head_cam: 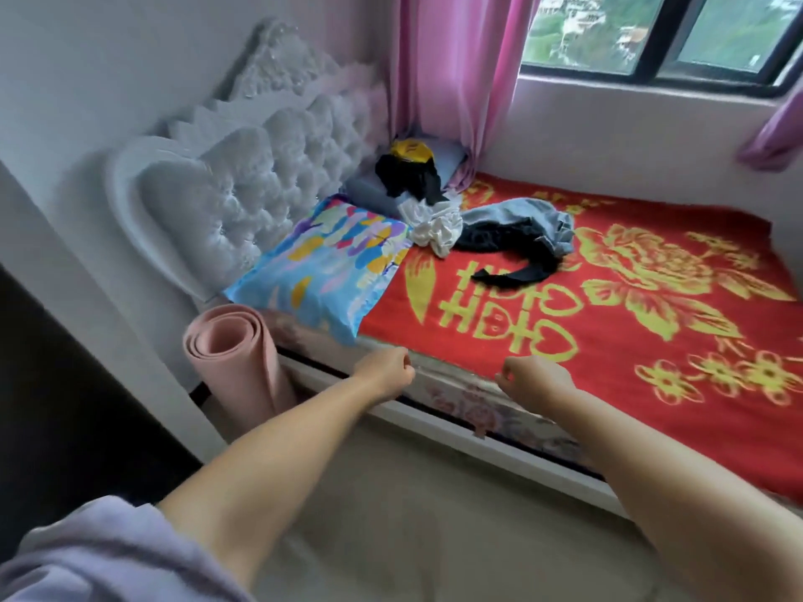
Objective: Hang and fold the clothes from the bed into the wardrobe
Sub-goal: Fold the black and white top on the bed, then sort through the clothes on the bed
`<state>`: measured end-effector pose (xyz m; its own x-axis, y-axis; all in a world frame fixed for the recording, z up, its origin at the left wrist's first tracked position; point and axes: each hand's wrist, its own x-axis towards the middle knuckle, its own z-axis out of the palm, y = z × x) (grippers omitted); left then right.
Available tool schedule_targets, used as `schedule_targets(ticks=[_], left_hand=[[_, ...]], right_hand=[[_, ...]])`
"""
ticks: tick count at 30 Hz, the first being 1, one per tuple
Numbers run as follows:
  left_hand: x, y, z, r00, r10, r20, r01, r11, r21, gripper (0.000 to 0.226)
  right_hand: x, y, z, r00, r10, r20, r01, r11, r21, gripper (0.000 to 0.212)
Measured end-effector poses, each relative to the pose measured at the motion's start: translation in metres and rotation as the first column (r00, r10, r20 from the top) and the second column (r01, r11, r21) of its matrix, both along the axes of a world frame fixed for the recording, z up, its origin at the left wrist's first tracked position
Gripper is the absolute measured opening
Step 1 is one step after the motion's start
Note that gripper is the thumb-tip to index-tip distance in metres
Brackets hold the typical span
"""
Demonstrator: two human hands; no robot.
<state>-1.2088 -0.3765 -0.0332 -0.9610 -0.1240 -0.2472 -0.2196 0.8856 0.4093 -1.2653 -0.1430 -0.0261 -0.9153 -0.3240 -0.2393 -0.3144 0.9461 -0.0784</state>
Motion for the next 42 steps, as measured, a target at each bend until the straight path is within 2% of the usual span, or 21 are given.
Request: schedule_targets(ticks=[7, 12, 19, 23, 27, 32, 37, 42], left_hand=[[-0.086, 0.02, -0.002, 0.994, -0.104, -0.025, 0.104, 0.995, -0.008, 0.025], [-0.176, 0.002, -0.007, 0.992, -0.124, -0.022, 0.123, 0.992, -0.017, 0.028], [-0.311, -0.014, 0.0, 0.979, -0.206, -0.008, 0.206, 0.979, -0.009, 0.027], [-0.363, -0.008, -0.011, 0.969, -0.245, 0.029, 0.244, 0.97, 0.017, 0.028], [-0.407, 0.003, -0.031, 0.959, -0.271, 0.088, 0.267, 0.962, 0.05, 0.029], [-0.477, -0.001, -0.051, 0.97, -0.202, 0.134, 0.196, 0.979, 0.058, 0.028], [-0.538, -0.016, -0.078, 0.978, -0.101, 0.185, 0.087, 0.993, 0.082, 0.027], [-0.568, -0.036, -0.131, 0.956, -0.06, 0.286, 0.04, 0.996, 0.076, 0.045]], right_hand=[[-0.057, 0.017, -0.019, 0.997, -0.046, 0.057, 0.046, 0.999, 0.01, 0.034], [-0.138, 0.003, -0.011, 0.997, -0.061, 0.04, 0.06, 0.998, 0.026, 0.035], [-0.248, -0.003, -0.003, 0.979, -0.202, 0.023, 0.202, 0.979, -0.016, 0.036], [-0.288, 0.0, -0.028, 0.964, -0.255, 0.075, 0.257, 0.966, -0.026, 0.038], [-0.334, 0.01, -0.057, 0.959, -0.239, 0.152, 0.235, 0.971, 0.044, 0.034], [-0.425, 0.017, -0.084, 0.947, -0.245, 0.206, 0.245, 0.969, 0.024, 0.034], [-0.504, 0.005, -0.117, 0.948, -0.178, 0.262, 0.181, 0.983, 0.014, 0.037], [-0.545, -0.029, -0.183, 0.926, -0.133, 0.352, 0.159, 0.986, -0.046, 0.025]])
